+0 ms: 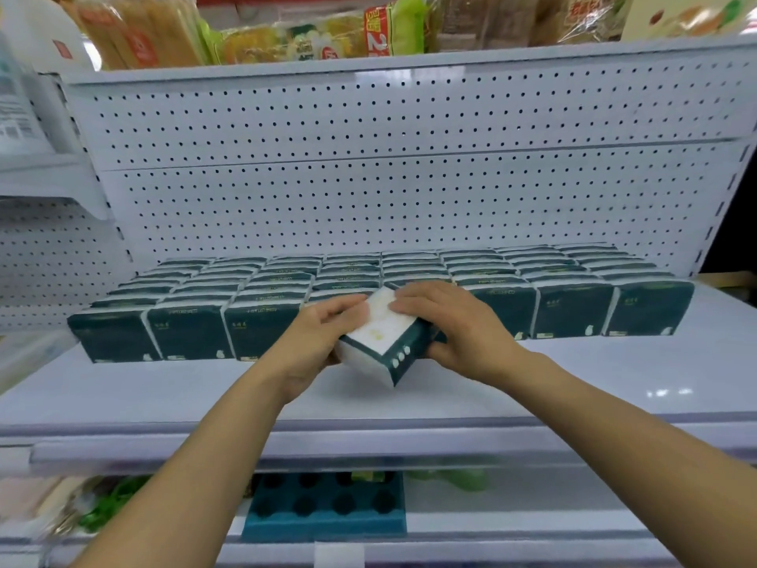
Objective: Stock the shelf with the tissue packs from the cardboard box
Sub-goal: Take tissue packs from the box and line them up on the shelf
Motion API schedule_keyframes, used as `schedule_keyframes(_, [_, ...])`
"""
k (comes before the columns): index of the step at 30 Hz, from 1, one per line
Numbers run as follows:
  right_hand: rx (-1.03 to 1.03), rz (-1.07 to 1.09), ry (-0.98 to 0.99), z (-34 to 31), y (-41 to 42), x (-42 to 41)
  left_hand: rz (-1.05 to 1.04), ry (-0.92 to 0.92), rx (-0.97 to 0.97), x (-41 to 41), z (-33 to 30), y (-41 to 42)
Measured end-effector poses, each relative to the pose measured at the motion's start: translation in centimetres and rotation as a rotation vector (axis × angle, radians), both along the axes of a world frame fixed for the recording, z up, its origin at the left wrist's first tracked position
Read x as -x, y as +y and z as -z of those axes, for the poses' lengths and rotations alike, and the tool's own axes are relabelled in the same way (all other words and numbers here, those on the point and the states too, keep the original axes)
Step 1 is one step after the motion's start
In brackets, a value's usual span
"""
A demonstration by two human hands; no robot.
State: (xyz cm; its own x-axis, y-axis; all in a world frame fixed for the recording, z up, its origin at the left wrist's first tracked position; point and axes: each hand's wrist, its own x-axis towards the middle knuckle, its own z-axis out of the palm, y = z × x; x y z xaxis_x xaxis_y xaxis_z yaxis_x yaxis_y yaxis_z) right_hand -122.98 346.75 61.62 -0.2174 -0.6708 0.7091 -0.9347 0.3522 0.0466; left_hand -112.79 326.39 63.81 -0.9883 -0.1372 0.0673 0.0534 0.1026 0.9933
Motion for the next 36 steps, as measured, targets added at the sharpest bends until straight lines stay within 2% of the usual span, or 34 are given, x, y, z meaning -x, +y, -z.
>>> schedule_keyframes(4, [0.223, -0.002, -0.722, -1.9, 2.3, -1.7, -0.170, 0.023, 0.063, 0.0, -0.7, 1.4])
schedule_keyframes(6, [0.338, -0.050, -0.995, -2.7, 3.3, -1.8, -0.173, 0.045, 0.093, 0.1, -0.9, 1.9])
schedule_keyframes(11, [0.420, -0.062, -1.161, -3.2, 5.2, -1.7, -0.092, 0.067, 0.178, 0.4, -0.9, 3.5])
schedule_keyframes(15, [0.484, -0.105, -1.254, -3.3, 6.4, -2.0, -0.011, 0.071, 0.096, 1.1, -0.6, 5.2])
schedule_keyframes(17, [0.450, -0.103, -1.260, -3.0, 7.2, -1.9, 0.001, 0.107, 0.068, 1.5, -0.6, 6.3])
schedule_keyframes(19, [0.367, 0.006, -1.126, -2.6, 8.0, -1.9, -0.039, 0.171, 0.069, 1.9, -0.7, 7.4])
schedule_keyframes(21, [0.292, 0.191, -0.788, -2.5, 8.9, -2.4, -0.069, 0.235, 0.239, 2.3, -0.8, 8.4])
schedule_keyframes(23, [0.180, 0.199, -0.419, -2.5, 9.6, -2.9, -0.021, 0.282, 0.431, 2.5, -0.7, 9.8])
schedule_keyframes(24, [0.114, 0.195, -0.318, -2.2, 9.7, -2.8, 0.017, 0.296, 0.481, 2.7, -0.5, 10.6])
schedule_keyframes(26, [0.069, 0.234, -0.357, -1.0, 10.0, -2.6, 0.069, 0.317, 0.531, 2.9, 0.1, 11.9])
schedule_keyframes(28, [0.177, 0.268, -0.566, 0.8, 11.0, -2.0, 0.056, 0.380, 0.616, 3.3, 0.9, 12.3])
schedule_keyframes(30, [0.309, 0.262, -0.697, 2.3, 12.7, -1.2, -0.059, 0.494, 0.783, 3.8, 1.8, 11.3])
schedule_keyframes(32, [0.350, 0.273, -0.685, 3.1, 14.2, -0.4, -0.190, 0.551, 0.993, 4.4, 2.5, 9.6])
schedule_keyframes(36, [0.260, 0.350, -0.511, 4.0, 14.6, 1.8, -0.223, 0.388, 1.426, 6.7, 3.8, 6.7])
